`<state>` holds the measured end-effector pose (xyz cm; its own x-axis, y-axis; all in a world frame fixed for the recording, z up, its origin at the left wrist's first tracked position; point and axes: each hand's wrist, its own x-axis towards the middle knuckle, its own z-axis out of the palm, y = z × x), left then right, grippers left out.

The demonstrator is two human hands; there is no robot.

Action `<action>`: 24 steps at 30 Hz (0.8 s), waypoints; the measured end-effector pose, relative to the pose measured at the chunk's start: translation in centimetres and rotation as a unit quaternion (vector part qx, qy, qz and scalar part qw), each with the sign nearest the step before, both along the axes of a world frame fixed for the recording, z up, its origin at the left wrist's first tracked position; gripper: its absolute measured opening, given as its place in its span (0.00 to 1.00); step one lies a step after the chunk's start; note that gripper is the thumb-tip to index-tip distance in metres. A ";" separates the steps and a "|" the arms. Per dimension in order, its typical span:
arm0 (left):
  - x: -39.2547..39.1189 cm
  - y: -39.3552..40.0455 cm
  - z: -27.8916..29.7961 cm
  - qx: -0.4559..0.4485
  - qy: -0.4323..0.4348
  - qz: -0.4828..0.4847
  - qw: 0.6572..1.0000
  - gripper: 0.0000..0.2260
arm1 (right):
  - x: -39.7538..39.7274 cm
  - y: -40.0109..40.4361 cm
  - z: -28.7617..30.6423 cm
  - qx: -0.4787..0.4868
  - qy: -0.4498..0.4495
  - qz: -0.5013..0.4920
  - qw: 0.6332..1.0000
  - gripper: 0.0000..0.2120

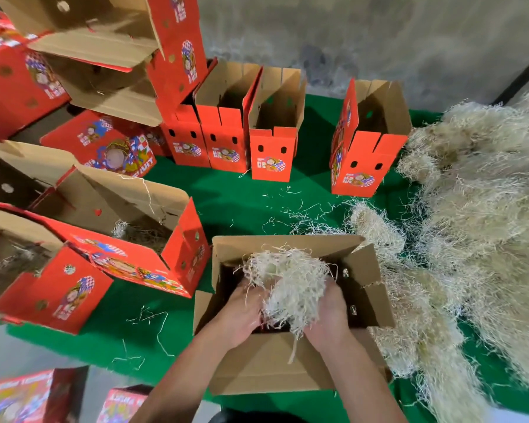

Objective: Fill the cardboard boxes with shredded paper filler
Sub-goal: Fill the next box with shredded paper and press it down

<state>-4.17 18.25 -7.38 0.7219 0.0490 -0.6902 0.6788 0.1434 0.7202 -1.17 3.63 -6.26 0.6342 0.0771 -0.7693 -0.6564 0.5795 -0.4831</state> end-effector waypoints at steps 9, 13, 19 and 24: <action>3.5 -2.1 1.7 0.184 -0.050 0.024 0.981 0.19 | -2.0 4.5 -1.2 -0.281 -0.160 0.162 0.932 0.36; 3.7 -3.8 1.6 0.093 -0.063 0.189 0.976 0.17 | -1.4 6.3 -1.7 -0.222 -0.047 -0.003 0.974 0.25; 2.8 -4.2 0.3 0.109 -0.127 0.140 0.976 0.23 | -0.8 4.9 -2.5 -0.300 -0.146 -0.005 0.943 0.14; 3.1 -3.8 -0.1 0.136 -0.138 0.105 0.975 0.21 | 0.5 3.6 -1.5 -0.340 -0.189 0.074 0.918 0.18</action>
